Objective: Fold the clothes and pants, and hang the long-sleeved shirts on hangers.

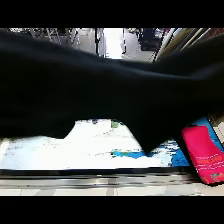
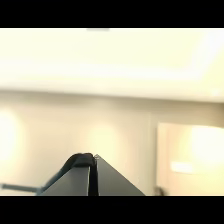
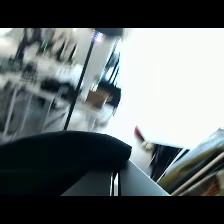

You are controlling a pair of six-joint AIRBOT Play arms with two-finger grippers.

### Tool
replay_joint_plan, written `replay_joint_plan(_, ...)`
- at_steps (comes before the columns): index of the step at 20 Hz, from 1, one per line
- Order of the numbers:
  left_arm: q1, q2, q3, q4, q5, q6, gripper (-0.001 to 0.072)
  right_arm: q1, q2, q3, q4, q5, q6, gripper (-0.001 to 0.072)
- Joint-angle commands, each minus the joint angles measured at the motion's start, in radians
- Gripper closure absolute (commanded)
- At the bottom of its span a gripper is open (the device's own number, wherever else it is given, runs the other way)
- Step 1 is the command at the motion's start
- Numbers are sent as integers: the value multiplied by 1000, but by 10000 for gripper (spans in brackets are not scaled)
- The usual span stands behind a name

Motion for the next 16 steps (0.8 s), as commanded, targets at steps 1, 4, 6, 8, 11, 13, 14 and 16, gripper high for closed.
replay_joint_plan(1, -18, -51, 45, 319, 75, -87, 699, 0, -45, 50, 14, -73, 11, 700)
replay_joint_plan(4, -145, -153, 45, 790, -3, -163, 699, 1, -220, -43, 119, 140, 12, 699)
replay_joint_plan(6, -268, -238, 39, 999, -48, -173, 699, 21, -358, -133, 140, 244, 11, 699)
replay_joint_plan(8, -389, -342, 3, 1160, -47, -171, 699, 88, -493, -239, 85, 224, -1, 699)
replay_joint_plan(11, -483, -531, -34, 1310, -32, -154, 697, 201, -719, -364, -58, 30, -6, 699)
replay_joint_plan(13, -496, -686, -34, 1349, 21, -154, 698, 233, -886, -384, -92, -116, 29, 699)
replay_joint_plan(14, -496, -753, -34, 1347, 68, -157, 698, 237, -961, -384, -92, -191, 57, 699)
replay_joint_plan(16, -490, -864, -34, 1321, 179, -172, 698, 236, -1079, -383, -92, -333, 123, 699)
